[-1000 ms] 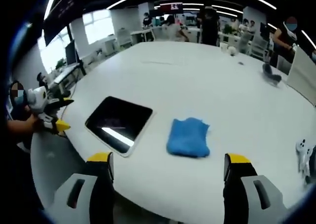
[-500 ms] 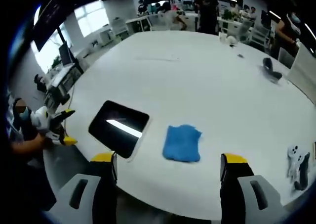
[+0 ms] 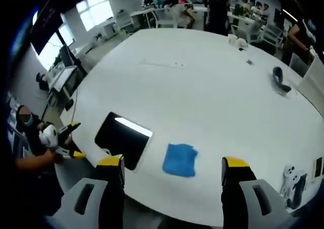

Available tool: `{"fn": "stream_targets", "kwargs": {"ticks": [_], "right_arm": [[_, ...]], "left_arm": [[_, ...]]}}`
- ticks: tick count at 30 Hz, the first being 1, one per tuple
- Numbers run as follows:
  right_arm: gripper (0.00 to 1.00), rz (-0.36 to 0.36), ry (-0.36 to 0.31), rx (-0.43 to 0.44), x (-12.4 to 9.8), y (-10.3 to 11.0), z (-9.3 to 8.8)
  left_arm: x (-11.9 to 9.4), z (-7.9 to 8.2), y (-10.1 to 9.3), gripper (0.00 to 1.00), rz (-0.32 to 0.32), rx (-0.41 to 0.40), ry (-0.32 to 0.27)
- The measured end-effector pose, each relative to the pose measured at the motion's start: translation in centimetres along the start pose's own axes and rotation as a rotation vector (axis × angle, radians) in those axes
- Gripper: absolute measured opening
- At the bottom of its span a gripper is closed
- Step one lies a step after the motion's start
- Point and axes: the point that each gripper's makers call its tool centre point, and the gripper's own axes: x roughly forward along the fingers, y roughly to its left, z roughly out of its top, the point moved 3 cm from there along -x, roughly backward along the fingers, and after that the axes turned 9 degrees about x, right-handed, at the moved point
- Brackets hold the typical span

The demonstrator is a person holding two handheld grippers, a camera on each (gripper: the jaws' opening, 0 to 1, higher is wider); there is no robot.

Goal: Wipe the mirror surface with the cleaning cloth until all visible marks leave the cleaned area.

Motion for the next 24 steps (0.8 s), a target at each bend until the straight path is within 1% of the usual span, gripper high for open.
{"fn": "stream_targets", "kwargs": {"ticks": [3,5,8,13,14,19,22,24], "right_arm": [[0.78,0.008,0.039,-0.005,0.8,0.0,-0.3],[0.78,0.007,0.047,-0.012,1.2,-0.1,-0.5],[0.78,0.008,0.059,0.008,2.4,-0.5,-0.7],[0.75,0.008,0.097,0.026,4.4,-1.1,-1.4],[0.73,0.007,0.116,0.03,5.0,-1.2,-1.8],[0.71,0.009,0.141,0.064,6.8,-2.1,-2.4],[0.67,0.008,0.165,0.098,8.0,-2.6,-2.9],[0.65,0.007,0.182,0.094,8.8,-2.8,-3.3]], "left_arm": [[0.0,0.0,-0.1,0.99,-0.002,0.005,0.002],[0.0,0.0,-0.1,0.99,-0.003,0.003,0.001],[0.0,0.0,0.0,0.99,-0.003,0.002,0.003],[0.0,-0.1,-0.1,0.99,-0.006,0.007,0.006],[0.0,-0.1,-0.1,0.99,-0.006,0.006,0.006],[0.0,-0.1,0.0,0.99,-0.004,0.006,0.008],[0.0,-0.1,0.0,0.99,-0.002,0.004,0.01],[0.0,-0.2,0.1,0.99,-0.002,0.005,0.011]]}}
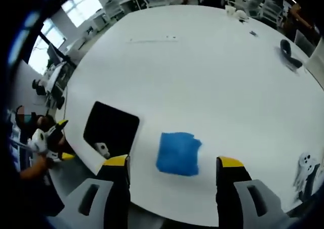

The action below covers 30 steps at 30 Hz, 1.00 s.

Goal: Wipe the mirror surface with the cleaning cloth until all visible marks leave the cleaned area.

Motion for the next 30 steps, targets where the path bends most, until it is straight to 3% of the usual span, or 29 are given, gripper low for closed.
{"fn": "stream_targets", "kwargs": {"ticks": [16,30], "right_arm": [[0.46,0.052,0.07,0.136,5.7,-0.7,-0.8],[0.36,0.023,0.108,0.146,9.0,-1.1,-1.7]], "left_arm": [[0.1,-0.2,0.2,0.99,0.001,0.017,0.011],[0.1,-0.4,0.3,0.99,0.009,0.011,0.021]]}}
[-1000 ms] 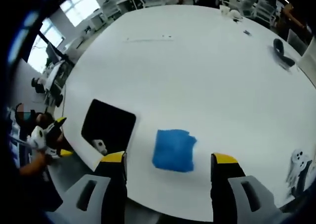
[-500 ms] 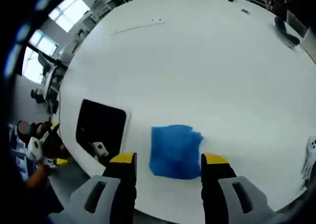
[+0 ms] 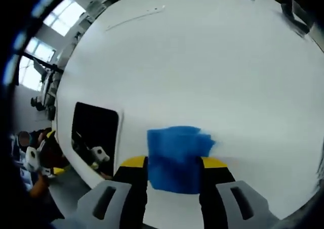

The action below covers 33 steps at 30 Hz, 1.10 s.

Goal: Wipe the mirror surface with the cleaning cloth until all visible marks leave the cleaned area.

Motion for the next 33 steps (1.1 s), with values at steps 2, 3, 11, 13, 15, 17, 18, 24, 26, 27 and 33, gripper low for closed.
{"fn": "stream_targets", "kwargs": {"ticks": [2,3,11,13,15,17,18,24,26,27,33], "right_arm": [[0.32,-0.013,0.004,0.012,0.3,-0.2,0.1],[0.3,-0.019,0.004,0.015,0.5,-0.4,0.2],[0.2,-0.12,0.013,-0.042,1.3,-1.2,-0.2],[0.2,-0.126,0.015,-0.033,1.3,-0.9,-0.2],[0.2,-0.159,0.021,-0.05,1.4,-0.8,-0.3],[0.19,-0.178,0.021,-0.038,1.3,-0.6,-0.4],[0.16,-0.172,0.019,-0.033,1.3,-0.4,-0.4],[0.04,-0.144,0.002,0.016,1.6,0.2,-0.6],[0.04,-0.116,0.001,0.11,1.6,0.3,-0.8],[0.03,-0.107,-0.005,0.105,1.5,0.1,-0.7],[0.03,-0.113,-0.01,0.089,1.8,-0.1,-0.3]], "left_arm": [[0.0,0.0,0.0,0.99,0.0,0.003,0.003],[0.0,0.0,0.0,0.99,0.0,0.003,0.003],[0.1,0.0,0.1,0.99,0.007,-0.002,0.001],[0.1,0.0,0.1,0.99,0.009,-0.004,0.001],[0.1,0.0,0.2,0.99,0.011,-0.005,-0.001],[0.0,0.0,0.2,0.99,0.013,-0.004,0.001],[0.0,0.0,0.2,0.99,0.015,-0.004,0.002],[0.0,0.0,0.3,0.99,0.02,-0.009,-0.004],[0.0,0.0,0.3,0.99,0.018,-0.006,-0.002],[0.0,0.0,0.3,0.99,0.019,-0.005,-0.003],[-0.1,0.1,0.3,0.99,0.02,-0.008,-0.006]]}}
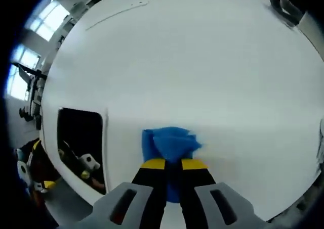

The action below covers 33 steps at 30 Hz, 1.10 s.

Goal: Wipe the mirror surface with the cleaning cloth until all visible marks leave the cleaned area.

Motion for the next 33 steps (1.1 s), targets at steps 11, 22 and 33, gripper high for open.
{"fn": "stream_targets", "kwargs": {"ticks": [11,22,33], "right_arm": [[0.03,-0.003,0.002,0.062,-0.7,0.4,0.0],[0.03,0.019,-0.018,0.111,-2.8,0.7,0.5],[0.03,0.04,-0.03,0.107,-3.2,1.5,1.4]], "left_arm": [[0.0,0.4,-0.2,1.0,-0.016,-0.014,-0.031],[0.0,0.4,-0.4,1.0,-0.029,-0.008,-0.03],[0.0,0.3,-0.3,1.0,-0.027,-0.009,-0.028]]}}
